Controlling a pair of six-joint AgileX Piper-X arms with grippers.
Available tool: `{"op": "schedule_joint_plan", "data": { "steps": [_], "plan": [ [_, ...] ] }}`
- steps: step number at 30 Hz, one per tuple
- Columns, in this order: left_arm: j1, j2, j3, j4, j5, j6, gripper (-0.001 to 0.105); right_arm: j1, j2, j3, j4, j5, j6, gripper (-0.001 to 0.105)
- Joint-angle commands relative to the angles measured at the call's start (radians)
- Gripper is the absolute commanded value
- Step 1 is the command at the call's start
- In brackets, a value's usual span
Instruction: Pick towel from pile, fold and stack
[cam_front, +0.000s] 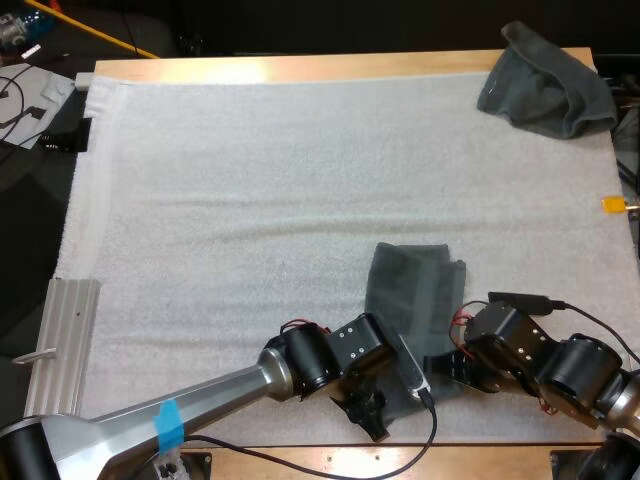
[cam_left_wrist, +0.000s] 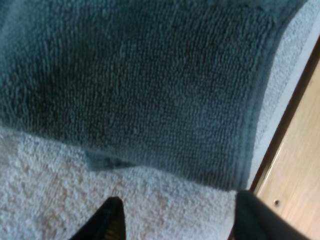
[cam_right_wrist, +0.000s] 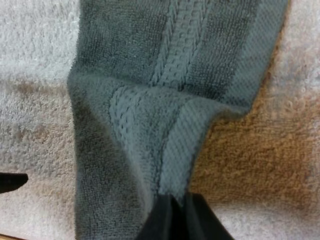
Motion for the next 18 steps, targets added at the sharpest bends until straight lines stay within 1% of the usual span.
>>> {"op": "schedule_joint_plan", "data": {
  "steps": [1, 3, 5, 11, 18],
  "plan": [
    [-0.010, 0.024, -0.006, -0.002, -0.030, 0.002, 0.046, -0.001, -0.005, -0.004, 0.011, 0.004, -0.006, 0.000],
    [-0.013, 0.046, -0.005, 0.002, -0.058, 0.004, 0.046, -0.001, -0.005, -0.003, 0.010, 0.005, -0.007, 0.000],
    [-0.013, 0.074, -0.004, 0.005, -0.070, 0.003, 0.046, -0.001, -0.002, -0.003, 0.008, 0.005, -0.006, 0.000],
    [-0.012, 0.144, -0.003, -0.012, -0.027, -0.002, 0.046, -0.001, -0.004, -0.004, 0.009, 0.005, -0.005, 0.000],
    [-0.014, 0.167, -0.004, -0.037, 0.004, -0.018, 0.045, -0.001, -0.005, -0.005, 0.006, 0.005, -0.007, 0.000]
  ]
}}
